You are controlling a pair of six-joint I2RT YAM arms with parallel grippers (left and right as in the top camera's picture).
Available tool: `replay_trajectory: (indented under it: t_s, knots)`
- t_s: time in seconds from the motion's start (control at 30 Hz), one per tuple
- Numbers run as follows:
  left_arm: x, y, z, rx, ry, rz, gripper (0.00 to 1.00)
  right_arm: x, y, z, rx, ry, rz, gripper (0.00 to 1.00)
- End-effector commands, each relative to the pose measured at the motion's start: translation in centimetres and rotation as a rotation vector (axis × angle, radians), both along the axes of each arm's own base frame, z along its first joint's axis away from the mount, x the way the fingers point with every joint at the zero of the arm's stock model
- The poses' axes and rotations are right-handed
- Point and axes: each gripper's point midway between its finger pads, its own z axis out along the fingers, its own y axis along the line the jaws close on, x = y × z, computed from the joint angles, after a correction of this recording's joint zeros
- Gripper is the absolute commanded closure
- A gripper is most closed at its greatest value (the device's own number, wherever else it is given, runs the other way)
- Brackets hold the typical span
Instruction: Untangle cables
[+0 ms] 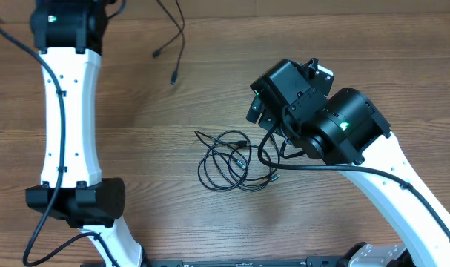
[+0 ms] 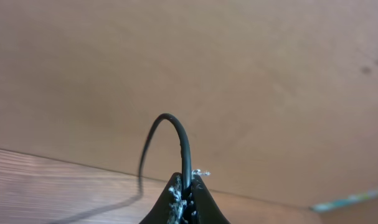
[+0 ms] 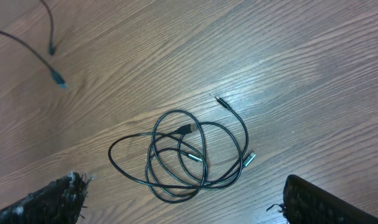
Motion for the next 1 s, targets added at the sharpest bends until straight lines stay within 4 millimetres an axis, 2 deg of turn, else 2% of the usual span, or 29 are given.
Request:
replay_trajectory:
  t_s: [0.0,0.23,0.37,0.43,0.53,0.67,0.7,0.73,0.8,0.83,0.87,0.93,0.97]
  knots:
    - [0.4,3.8,-0.2,0.070,-0.011,0.064,0.96,0.0,-0.1,0.0,-0.011,0.000,0.005,0.00]
    - [1.6,11.6,-3.5,0.105,0.060,0.205,0.96,-0.2,-0.2,-0.1,-0.018,0.008,0.005,0.00]
    - [2.4,15.9,-6.4,0.104,0.109,0.271,0.96,-0.4,-0.5,-0.3,-0.028,0.020,0.005,0.00]
    - [3.3,18.5,-8.4,0.143,0.126,0.293,0.96,-0.7,-0.7,-0.4,-0.039,0.032,0.005,0.00]
    - [3.9,22.8,-10.3,0.193,0.136,0.377,0.96,-1.1,-1.1,-0.6,-0.055,0.051,0.006,0.00]
    - [2.9,29.5,-11.2,0.271,0.142,0.547,0.96,-1.9,-1.7,-1.0,-0.082,0.088,0.007,0.00]
    - [2.3,31.3,-11.1,0.285,0.143,0.593,0.96,-2.1,-1.8,-1.1,-0.084,0.095,0.008,0.00]
    - [1.2,34.0,-11.4,0.312,0.160,0.655,0.96,-2.3,-1.9,-1.2,-0.089,0.106,0.010,0.00]
    - [-0.3,36.9,-12.4,0.328,0.198,0.712,0.96,-2.4,-1.8,-1.2,-0.084,0.111,0.012,0.00]
    - [-1.0,38.0,-13.1,0.329,0.224,0.727,0.89,-2.4,-1.7,-1.2,-0.081,0.112,0.013,0.00]
    - [-1.5,38.9,-14.0,0.322,0.249,0.738,0.78,-2.4,-1.7,-1.2,-0.080,0.111,0.013,0.00]
    - [-2.7,40.4,-16.5,0.295,0.321,0.738,0.21,-2.3,-1.6,-1.2,-0.075,0.107,0.010,0.00]
    - [-3.1,40.7,-17.7,0.283,0.354,0.733,0.03,-2.2,-1.5,-1.2,-0.072,0.103,0.011,0.00]
